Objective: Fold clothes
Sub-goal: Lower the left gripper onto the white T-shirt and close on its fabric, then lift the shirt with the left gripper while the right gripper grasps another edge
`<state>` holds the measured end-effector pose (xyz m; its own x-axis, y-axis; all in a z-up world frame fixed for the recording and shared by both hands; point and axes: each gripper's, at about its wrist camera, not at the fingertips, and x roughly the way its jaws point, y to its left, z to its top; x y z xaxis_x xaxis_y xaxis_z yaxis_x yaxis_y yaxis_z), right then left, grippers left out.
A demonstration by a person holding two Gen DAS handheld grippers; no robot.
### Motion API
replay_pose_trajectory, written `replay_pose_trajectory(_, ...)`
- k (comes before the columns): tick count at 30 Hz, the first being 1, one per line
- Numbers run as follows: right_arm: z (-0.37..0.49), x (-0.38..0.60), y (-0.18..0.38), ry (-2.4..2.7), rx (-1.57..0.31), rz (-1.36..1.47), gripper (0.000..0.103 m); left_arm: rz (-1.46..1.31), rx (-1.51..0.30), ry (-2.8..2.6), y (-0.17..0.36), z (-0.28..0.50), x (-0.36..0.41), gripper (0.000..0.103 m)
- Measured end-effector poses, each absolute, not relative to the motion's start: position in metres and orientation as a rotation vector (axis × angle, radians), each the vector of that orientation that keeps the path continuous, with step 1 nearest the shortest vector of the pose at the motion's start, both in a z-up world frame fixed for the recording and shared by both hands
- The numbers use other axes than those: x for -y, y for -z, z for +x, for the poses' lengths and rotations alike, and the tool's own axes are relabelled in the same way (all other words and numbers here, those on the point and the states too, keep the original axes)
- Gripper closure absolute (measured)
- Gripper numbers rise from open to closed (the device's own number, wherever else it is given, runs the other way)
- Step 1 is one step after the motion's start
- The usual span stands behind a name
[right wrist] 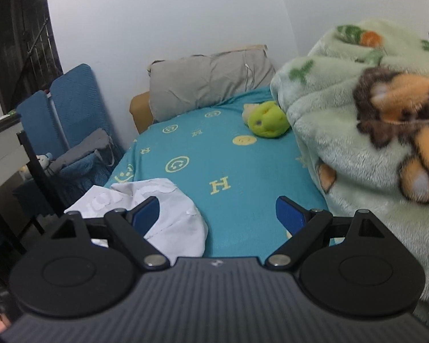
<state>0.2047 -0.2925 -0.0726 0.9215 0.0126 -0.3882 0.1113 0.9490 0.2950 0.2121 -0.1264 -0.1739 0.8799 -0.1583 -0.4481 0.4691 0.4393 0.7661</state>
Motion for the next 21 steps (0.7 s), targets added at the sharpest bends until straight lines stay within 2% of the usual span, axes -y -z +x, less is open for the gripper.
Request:
replay_pose_trajectory(9, 0.199, 0.292, 0.071, 0.071, -0.400, 0.311, 0.013, 0.379, -0.158, 0.405, 0.021, 0.168, 0.060, 0.099)
replay_pose_trajectory(17, 0.170, 0.243, 0.052, -0.119, -0.340, 0.154, 0.013, 0.121, -0.033, 0.435, -0.045, 0.116, 0.009, 0.100)
replay_pose_trajectory(21, 0.162, 0.212, 0.052, -0.277, -0.406, 0.208, 0.013, 0.052, -0.003, 0.437, -0.054, 0.099, -0.003, 0.100)
